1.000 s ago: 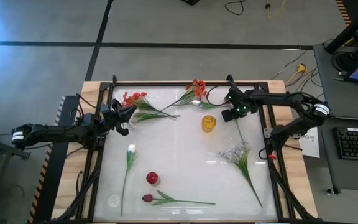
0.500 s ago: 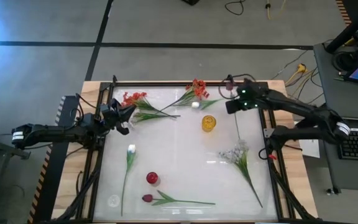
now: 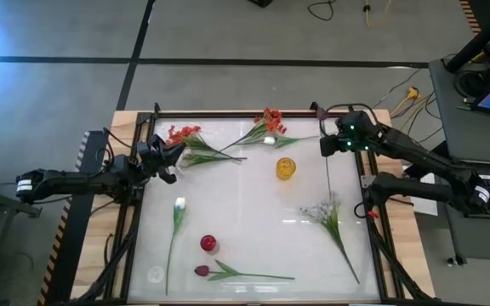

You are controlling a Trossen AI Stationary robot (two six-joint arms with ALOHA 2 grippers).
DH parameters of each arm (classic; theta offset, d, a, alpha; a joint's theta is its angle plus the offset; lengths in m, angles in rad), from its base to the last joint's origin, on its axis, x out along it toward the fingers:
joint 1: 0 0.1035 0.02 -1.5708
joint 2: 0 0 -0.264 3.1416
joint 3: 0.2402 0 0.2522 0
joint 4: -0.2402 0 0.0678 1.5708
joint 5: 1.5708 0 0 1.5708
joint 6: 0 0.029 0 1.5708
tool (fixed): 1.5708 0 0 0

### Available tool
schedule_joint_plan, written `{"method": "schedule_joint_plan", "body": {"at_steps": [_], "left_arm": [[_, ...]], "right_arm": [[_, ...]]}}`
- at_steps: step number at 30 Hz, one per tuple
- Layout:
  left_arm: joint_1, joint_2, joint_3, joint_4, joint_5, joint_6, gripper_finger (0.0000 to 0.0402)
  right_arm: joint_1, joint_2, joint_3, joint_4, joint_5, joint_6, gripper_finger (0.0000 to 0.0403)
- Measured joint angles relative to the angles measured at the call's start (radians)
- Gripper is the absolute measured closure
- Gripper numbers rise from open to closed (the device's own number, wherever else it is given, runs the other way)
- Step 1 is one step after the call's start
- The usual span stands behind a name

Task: Sort flowers into vase by color
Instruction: Put the top red flower into the yellow vase

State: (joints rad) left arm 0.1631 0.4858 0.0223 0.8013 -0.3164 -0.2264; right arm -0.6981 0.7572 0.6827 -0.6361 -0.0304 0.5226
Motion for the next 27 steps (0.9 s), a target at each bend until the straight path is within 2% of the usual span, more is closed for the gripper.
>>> {"method": "schedule_joint_plan", "body": {"at_steps": [3, 7, 14, 17, 27], "left_arm": [[-0.001, 0.000, 0.000, 0.000, -0.011, 0.000, 0.0402], [-0.001, 0.000, 0.000, 0.000, -0.017, 0.000, 0.0402], [-0.001, 0.000, 0.000, 0.004, -0.018, -0.001, 0.0402], [0.000, 0.000, 0.000, 0.004, -0.018, -0.001, 0.0402], [0.000, 0.000, 0.000, 0.007, -0.042, -0.001, 0.0402]], "right_arm": [[-0.001, -0.016, 0.000, 0.066, 0.063, -0.020, 0.0381], [0.000, -0.033, 0.000, 0.213, 0.059, -0.089, 0.0381], [0.021, -0.051, -0.079, 0.745, -0.155, -0.133, 0.0381], [0.035, -0.050, -0.124, 0.921, -0.188, -0.130, 0.0381], [0.044, -0.047, -0.241, 1.125, -0.187, -0.143, 0.0381]]}}
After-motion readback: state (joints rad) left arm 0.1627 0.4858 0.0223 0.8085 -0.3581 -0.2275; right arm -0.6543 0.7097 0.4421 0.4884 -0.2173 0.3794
